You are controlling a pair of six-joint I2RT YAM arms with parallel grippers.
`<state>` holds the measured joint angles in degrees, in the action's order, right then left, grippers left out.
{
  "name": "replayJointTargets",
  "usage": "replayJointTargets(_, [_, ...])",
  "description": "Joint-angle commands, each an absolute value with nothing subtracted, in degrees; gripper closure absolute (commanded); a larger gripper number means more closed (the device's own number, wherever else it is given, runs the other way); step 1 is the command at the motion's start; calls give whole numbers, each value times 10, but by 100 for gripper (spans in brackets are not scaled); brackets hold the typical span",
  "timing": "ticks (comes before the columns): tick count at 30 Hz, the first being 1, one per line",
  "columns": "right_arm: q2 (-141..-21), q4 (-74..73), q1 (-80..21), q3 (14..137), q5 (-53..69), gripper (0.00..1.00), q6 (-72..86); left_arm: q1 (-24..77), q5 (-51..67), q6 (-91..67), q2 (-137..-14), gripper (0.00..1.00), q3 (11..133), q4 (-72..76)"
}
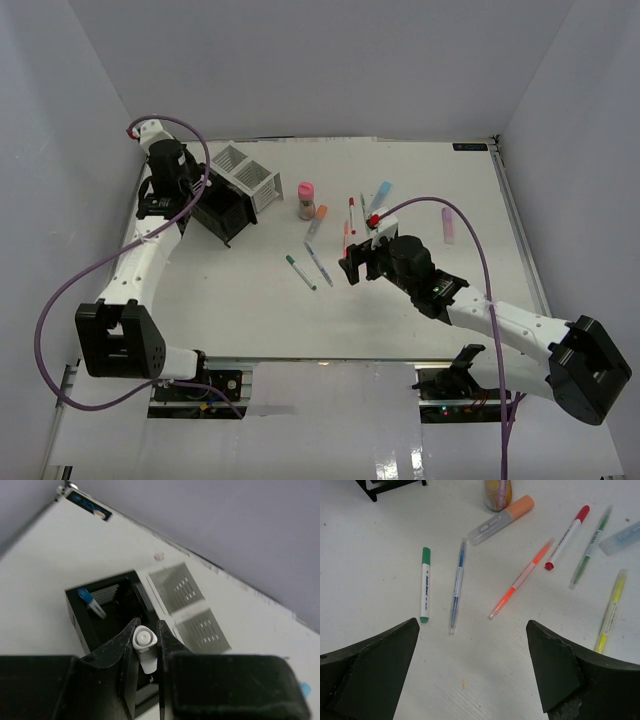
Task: Sort the stationery into containers
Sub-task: Place the pen in the storage box.
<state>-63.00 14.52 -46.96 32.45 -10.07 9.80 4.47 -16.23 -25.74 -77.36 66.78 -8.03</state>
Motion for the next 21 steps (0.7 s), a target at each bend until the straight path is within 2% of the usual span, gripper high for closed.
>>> replayJointTargets(1, [-640,135,-470,337,-87,6,105,16,-204,-237,-803,91,695,-4])
replayJointTargets(7, [-637,135,-470,330,-55,3,102,-25,-211,-229,-905,89,743,18])
replayJointTargets(12, [-641,127,-470,329,-20,0,97,-37,-205,-228,-951,80,764,11])
replayJointTargets(13, [-645,121,-470,337,-14,4,94,-38,-204,-229,-958,74,764,11])
replayJointTargets(17, [-681,84,-478,367,-10,7,82,-40,-191,-235,-971,55,768,-3])
replayJointTargets(20, [-700,68,-490,388,-18,9,73,-40,-179,-241,-965,46,768,-30])
replayJointTargets(21, [-714,64,-494,395,-21,9,70,-40,-175,-242,-960,38,767,-33])
